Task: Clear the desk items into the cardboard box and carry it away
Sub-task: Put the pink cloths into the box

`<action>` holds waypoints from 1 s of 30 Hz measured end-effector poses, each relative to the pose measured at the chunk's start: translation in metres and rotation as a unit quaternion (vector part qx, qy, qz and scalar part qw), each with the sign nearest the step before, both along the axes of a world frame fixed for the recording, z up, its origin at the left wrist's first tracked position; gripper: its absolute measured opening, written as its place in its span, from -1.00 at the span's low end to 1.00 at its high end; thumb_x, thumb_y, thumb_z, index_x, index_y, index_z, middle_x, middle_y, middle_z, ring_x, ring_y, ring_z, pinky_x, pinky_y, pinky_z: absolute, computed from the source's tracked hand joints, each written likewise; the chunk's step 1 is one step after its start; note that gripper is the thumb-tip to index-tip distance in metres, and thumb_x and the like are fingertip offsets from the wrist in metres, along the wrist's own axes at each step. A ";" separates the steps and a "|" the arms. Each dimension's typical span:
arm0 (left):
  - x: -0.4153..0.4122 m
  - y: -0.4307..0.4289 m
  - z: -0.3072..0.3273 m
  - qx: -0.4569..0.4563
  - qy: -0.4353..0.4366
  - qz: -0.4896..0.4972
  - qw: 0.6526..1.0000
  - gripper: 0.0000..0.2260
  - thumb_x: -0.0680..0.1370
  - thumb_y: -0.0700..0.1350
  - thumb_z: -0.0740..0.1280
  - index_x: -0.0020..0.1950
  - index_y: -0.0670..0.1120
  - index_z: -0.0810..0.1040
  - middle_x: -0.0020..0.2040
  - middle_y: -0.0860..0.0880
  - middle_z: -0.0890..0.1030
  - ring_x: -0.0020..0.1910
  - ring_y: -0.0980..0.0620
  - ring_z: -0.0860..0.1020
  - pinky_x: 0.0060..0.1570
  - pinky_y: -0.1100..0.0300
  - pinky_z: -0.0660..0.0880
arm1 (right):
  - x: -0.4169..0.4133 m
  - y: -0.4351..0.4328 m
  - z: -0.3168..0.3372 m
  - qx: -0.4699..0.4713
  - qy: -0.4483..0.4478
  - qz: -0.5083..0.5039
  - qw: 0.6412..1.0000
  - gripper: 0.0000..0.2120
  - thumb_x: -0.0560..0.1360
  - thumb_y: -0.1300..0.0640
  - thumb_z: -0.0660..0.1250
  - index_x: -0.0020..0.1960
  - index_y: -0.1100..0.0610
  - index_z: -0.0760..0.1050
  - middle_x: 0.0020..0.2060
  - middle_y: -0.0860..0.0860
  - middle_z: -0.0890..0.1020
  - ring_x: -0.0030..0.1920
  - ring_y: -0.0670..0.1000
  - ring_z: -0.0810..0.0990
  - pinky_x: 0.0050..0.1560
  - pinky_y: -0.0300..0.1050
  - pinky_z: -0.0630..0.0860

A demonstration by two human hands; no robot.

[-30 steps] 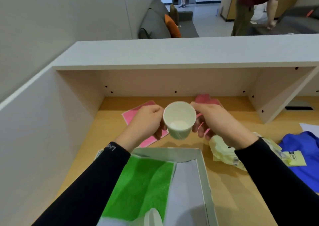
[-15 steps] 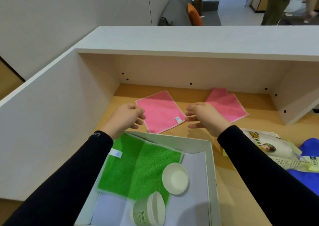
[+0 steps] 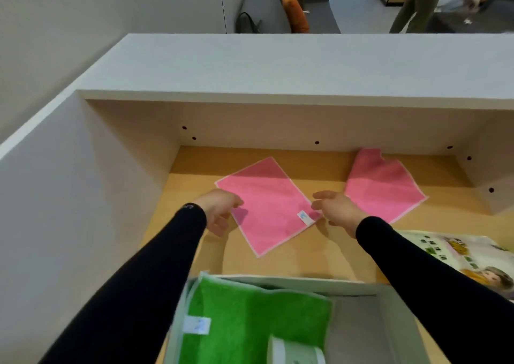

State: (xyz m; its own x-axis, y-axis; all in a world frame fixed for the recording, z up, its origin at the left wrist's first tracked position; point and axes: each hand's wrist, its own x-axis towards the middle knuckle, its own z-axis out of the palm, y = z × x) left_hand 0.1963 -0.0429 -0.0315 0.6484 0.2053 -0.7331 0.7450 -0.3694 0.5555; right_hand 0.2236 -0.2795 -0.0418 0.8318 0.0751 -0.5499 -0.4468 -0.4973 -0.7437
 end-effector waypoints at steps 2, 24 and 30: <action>0.007 -0.001 -0.010 -0.012 0.022 -0.013 1.000 -0.85 0.59 -0.08 0.23 0.02 -0.16 0.47 -0.07 -0.12 0.44 -0.26 -0.08 0.47 -0.05 -0.07 0.54 | 0.006 0.008 -0.008 0.009 0.025 -0.011 1.000 -0.54 0.52 0.24 0.24 0.41 0.23 0.30 0.14 0.15 0.51 -0.23 -0.09 0.48 -0.32 -0.29 0.37; -0.076 -0.048 0.109 0.057 -0.333 -0.088 0.937 -0.79 0.43 -0.30 0.41 -0.01 -0.08 0.70 -0.29 0.02 0.67 -0.34 0.13 0.56 -0.30 0.32 0.54 | -0.060 -0.036 0.090 -0.013 -0.324 -0.005 0.946 -0.86 0.38 0.18 0.30 -0.20 -0.06 0.56 -0.32 0.10 0.65 -0.37 0.05 0.53 -0.34 -0.09 0.45; -0.161 -0.076 0.149 0.074 -0.316 -0.170 0.931 -0.91 0.42 -0.22 0.45 -0.15 -0.07 0.73 -0.40 0.03 0.67 -0.47 0.18 0.49 -0.42 0.31 0.40 | -0.116 -0.062 0.105 0.103 -0.308 0.040 0.945 -0.76 0.41 0.42 0.20 -0.21 0.13 0.54 -0.27 0.03 0.59 -0.39 -0.03 0.48 -0.52 -0.37 0.42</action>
State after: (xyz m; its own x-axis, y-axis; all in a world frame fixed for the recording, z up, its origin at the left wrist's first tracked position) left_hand 0.0350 -0.1185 0.1174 0.9862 -0.0221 -0.1639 0.1134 -0.6310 0.7675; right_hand 0.1073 -0.3412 0.0630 0.9763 0.2046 0.0703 0.1358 -0.3268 -0.9353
